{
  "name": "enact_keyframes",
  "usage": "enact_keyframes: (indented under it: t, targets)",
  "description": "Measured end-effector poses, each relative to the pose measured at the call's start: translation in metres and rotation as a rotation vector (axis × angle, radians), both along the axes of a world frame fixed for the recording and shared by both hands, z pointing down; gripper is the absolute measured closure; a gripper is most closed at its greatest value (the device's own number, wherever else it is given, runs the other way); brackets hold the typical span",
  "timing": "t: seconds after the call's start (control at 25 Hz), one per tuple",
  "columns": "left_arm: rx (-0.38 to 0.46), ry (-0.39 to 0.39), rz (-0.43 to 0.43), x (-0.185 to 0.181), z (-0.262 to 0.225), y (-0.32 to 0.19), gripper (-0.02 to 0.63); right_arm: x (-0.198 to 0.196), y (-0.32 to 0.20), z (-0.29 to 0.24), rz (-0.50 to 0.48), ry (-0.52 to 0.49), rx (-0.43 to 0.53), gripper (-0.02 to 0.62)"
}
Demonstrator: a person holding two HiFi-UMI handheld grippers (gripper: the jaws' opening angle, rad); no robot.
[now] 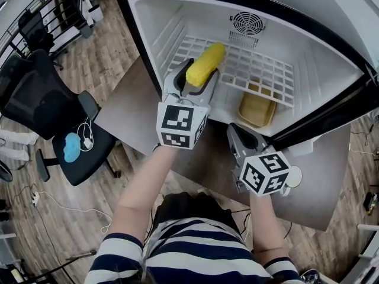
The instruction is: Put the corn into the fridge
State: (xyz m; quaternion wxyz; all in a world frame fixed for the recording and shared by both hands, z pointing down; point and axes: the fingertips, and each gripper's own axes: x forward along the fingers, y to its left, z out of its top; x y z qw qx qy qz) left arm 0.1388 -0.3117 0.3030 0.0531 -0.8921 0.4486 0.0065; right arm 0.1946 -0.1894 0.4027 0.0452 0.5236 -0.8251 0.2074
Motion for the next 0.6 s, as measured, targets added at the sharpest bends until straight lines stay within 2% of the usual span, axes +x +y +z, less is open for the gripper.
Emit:
enact_keyframes:
  t: [0.36, 0.6]
  targets:
    - [-0.002, -0.071, -0.003, 0.0072, 0.0023, -0.0032, 0.606, 0.0027, 0.0014, 0.0036, 0.006, -0.004, -0.009, 0.604]
    - [-0.015, -0.03, 0.017, 0.0043, 0.005, -0.0009, 0.606, 0.0018, 0.0005, 0.0029, 0.007, -0.003, -0.007, 0.604]
